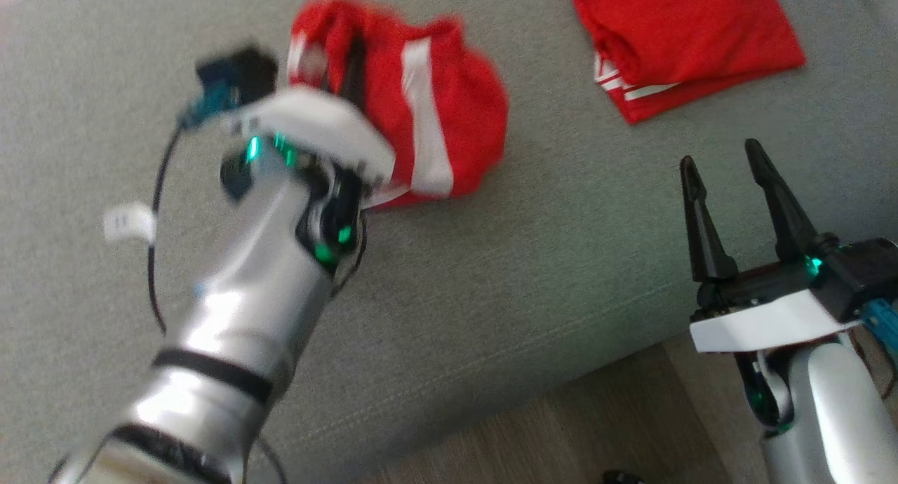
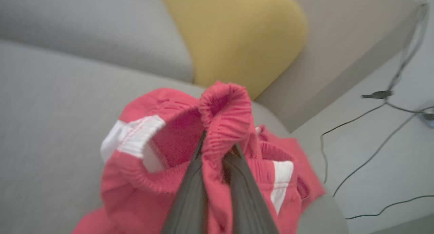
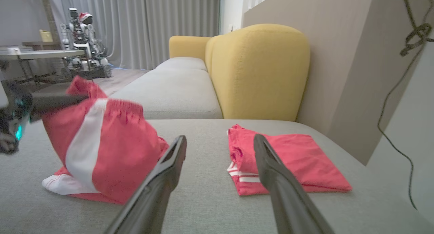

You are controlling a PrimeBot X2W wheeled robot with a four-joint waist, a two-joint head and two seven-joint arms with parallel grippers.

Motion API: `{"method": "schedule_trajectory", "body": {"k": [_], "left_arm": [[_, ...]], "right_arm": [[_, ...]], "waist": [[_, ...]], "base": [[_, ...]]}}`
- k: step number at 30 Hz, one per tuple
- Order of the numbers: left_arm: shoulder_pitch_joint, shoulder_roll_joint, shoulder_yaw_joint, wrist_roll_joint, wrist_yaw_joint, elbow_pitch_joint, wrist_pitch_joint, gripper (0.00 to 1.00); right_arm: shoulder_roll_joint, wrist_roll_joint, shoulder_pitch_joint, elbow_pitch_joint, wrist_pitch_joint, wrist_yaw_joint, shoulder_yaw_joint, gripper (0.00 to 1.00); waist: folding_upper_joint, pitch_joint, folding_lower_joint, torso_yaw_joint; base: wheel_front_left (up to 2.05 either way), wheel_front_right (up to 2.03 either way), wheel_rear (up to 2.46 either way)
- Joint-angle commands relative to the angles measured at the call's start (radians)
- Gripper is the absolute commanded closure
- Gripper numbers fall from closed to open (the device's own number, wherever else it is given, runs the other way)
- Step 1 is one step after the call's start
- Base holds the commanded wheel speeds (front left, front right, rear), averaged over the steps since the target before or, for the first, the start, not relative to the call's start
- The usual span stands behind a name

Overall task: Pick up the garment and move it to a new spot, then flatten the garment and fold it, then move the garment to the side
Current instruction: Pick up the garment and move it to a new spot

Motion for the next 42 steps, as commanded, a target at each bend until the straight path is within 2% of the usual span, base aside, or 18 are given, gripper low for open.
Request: {"method": "schedule_trajectory", "body": {"k": [1, 3, 6, 8, 12, 16, 22, 23, 27, 30, 32, 36, 42], "left_arm": [[0.006, 0.024, 0.026, -0.019, 0.026, -0.015, -0.017, 1.0], [0.052, 0.024, 0.034, -0.033, 0.045, -0.013, -0.02, 1.0], [0.122, 0.024, 0.057, -0.036, 0.051, -0.049, -0.021, 1.0], [0.166, 0.024, 0.061, -0.012, 0.058, -0.083, -0.021, 0.0], [0.268, 0.024, 0.09, 0.085, 0.078, -0.196, -0.021, 0.0], [0.403, 0.024, 0.125, 0.239, 0.111, -0.323, -0.021, 0.0], [0.662, 0.024, 0.245, 0.429, 0.149, -0.621, -0.021, 0.0], [0.662, 0.024, 0.245, 0.429, 0.149, -0.621, -0.021, 0.0], [0.817, 0.024, 0.304, 0.621, 0.175, -0.793, -0.021, 0.0], [0.919, 0.035, 0.318, 0.788, 0.177, -0.859, -0.021, 0.0], [0.98, 0.036, 0.336, 0.853, 0.195, -0.898, -0.021, 0.0], [1.068, 0.035, 0.354, 0.919, 0.22, -0.94, -0.021, 0.0], [1.108, 0.032, 0.356, 0.923, 0.203, -0.932, -0.021, 0.0]], "right_arm": [[0.0, -0.006, -0.024, -0.041, -0.009, 0.0, 0.03, 0.0], [-0.005, -0.011, -0.033, -0.045, -0.009, 0.0, 0.037, 0.0], [-0.011, -0.021, -0.042, -0.048, -0.009, 0.0, 0.039, 0.0], [-0.014, -0.025, -0.04, -0.048, -0.009, 0.0, 0.041, 0.0], [-0.016, -0.031, -0.022, -0.046, -0.009, 0.0, 0.056, 0.0], [-0.015, -0.036, 0.018, -0.041, -0.009, 0.0, 0.07, 0.0], [0.009, -0.02, 0.11, -0.007, -0.009, 0.0, 0.082, 0.0], [0.009, -0.02, 0.11, -0.007, -0.009, 0.0, 0.082, 0.0], [0.026, -0.03, 0.168, 0.009, -0.009, 0.0, 0.064, 0.0], [0.035, -0.031, 0.214, 0.018, -0.009, 0.0, 0.049, 0.0], [0.04, -0.03, 0.24, 0.013, -0.009, 0.0, 0.031, 0.0], [0.044, -0.034, 0.291, -0.014, -0.009, 0.0, -0.022, 0.0], [0.044, -0.012, 0.332, -0.04, -0.009, 0.0, -0.008, 0.0]], "waist": [[-0.0001, 0.039, 0.0001, 0.026], [-0.0001, 0.057, 0.0001, 0.041], [-0.0001, 0.061, 0.0001, 0.067], [-0.0001, 0.048, 0.0001, 0.09], [-0.0001, -0.006, 0.0001, 0.139], [-0.0001, -0.072, 0.0001, 0.201], [-0.0001, -0.167, 0.0001, 0.291], [-0.0001, -0.167, 0.0001, 0.291], [-0.0001, -0.209, 0.0001, 0.335], [-0.0001, -0.243, 0.0001, 0.354], [-0.0001, -0.257, 0.0001, 0.358], [-0.0001, -0.279, 0.0001, 0.364], [-0.0001, -0.291, 0.0001, 0.372]], "base": [[0.0, 0.0, 0.0], [0.0, 0.0, 0.0], [0.0, 0.0, 0.0], [0.0, 0.0, 0.0], [0.0, 0.0, 0.0], [0.0, 0.0, 0.0], [0.0, 0.0, 0.0], [0.0, 0.0, 0.0], [0.0, 0.0, 0.0], [0.0, 0.0, 0.0], [0.0, 0.0, 0.0], [0.0, 0.0, 0.0], [0.0, 0.0, 0.0]]}}
